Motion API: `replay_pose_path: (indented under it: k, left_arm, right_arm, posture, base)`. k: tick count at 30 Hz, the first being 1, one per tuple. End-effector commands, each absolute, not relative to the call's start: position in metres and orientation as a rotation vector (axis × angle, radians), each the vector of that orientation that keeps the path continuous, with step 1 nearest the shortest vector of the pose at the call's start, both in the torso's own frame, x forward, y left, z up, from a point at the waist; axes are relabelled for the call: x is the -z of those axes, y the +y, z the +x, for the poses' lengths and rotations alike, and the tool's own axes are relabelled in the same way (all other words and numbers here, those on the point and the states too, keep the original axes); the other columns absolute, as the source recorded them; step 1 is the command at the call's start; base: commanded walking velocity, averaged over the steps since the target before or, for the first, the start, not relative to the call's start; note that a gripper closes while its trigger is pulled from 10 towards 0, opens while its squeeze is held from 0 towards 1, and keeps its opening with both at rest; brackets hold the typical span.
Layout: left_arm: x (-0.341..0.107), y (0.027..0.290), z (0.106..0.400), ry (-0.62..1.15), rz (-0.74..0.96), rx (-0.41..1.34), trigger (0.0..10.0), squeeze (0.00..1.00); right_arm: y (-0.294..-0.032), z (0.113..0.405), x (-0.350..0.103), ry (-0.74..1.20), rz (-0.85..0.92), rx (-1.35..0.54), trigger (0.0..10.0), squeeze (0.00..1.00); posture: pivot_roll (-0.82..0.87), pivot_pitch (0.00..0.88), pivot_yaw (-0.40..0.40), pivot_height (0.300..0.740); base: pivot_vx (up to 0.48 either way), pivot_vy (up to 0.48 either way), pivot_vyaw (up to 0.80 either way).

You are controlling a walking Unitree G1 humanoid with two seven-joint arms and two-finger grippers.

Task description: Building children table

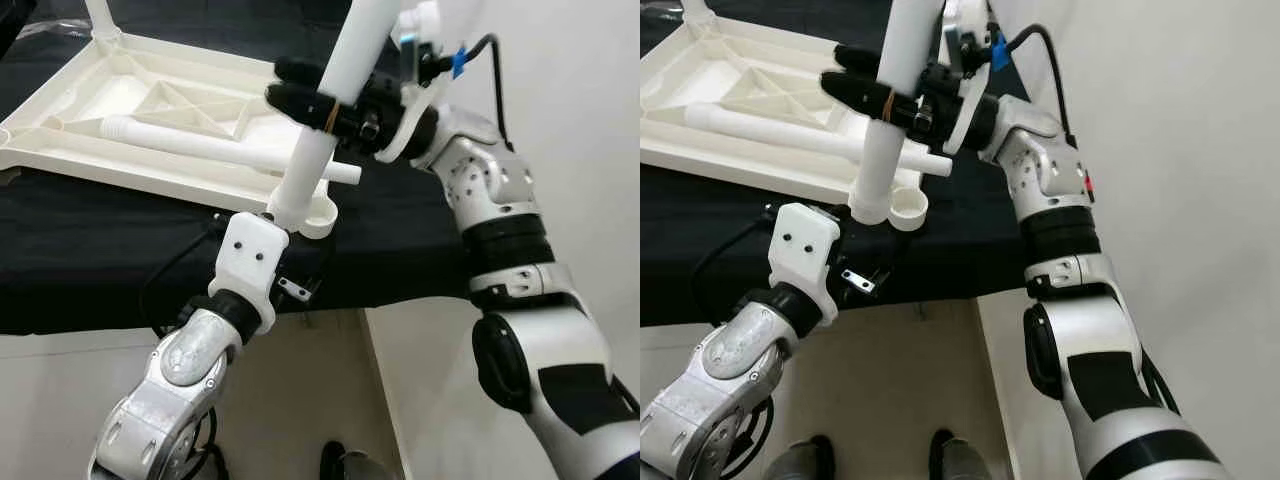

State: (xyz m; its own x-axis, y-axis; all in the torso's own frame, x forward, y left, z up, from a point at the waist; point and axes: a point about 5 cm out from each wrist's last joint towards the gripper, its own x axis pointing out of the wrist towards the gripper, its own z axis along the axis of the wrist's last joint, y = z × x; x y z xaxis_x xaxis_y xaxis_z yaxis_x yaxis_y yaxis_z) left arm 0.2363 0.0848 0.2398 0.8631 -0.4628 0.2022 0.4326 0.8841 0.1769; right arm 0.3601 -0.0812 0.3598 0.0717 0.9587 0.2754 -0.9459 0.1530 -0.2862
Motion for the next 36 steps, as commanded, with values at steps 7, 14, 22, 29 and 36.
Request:
replay_pose_path:
  k: [7, 14, 22, 29, 36]
  left_arm:
    - [-0.227, 0.073, 0.218, -0.173, 0.082, 0.527, 10.0, 0.00]
    - [-0.195, 0.068, 0.186, -0.028, 0.028, 0.504, 10.0, 0.00]
    - [-0.198, 0.065, 0.181, -0.022, 0.009, 0.498, 10.0, 0.00]
    - [-0.200, 0.067, 0.182, -0.033, 0.013, 0.487, 10.0, 0.00]
    - [-0.205, 0.066, 0.181, -0.046, 0.015, 0.483, 10.0, 0.00]
  right_arm:
    - [-0.080, 0.373, -0.358, -0.406, -0.108, -1.406, 10.0, 0.00]
    - [-0.083, 0.381, -0.365, -0.408, -0.141, -1.313, 10.0, 0.00]
    - [-0.091, 0.388, -0.367, -0.396, -0.178, -1.236, 10.0, 0.00]
    - [-0.094, 0.391, -0.360, -0.359, -0.200, -1.217, 10.0, 0.00]
    - [-0.102, 0.393, -0.347, -0.321, -0.205, -1.203, 10.0, 0.00]
  posture:
    - [0.08, 0.259, -0.135, 0.740]
    - [0.09, 0.291, -0.148, 0.740]
    - [0.09, 0.307, -0.145, 0.740]
    - [0.09, 0.311, -0.142, 0.740]
    - [0.09, 0.319, -0.138, 0.740]
  base:
    - [0.000, 0.000, 0.00]
    - [0.000, 0.000, 0.00]
    - [0.000, 0.000, 0.00]
    - [0.000, 0.000, 0.00]
    - [0.000, 0.000, 0.00]
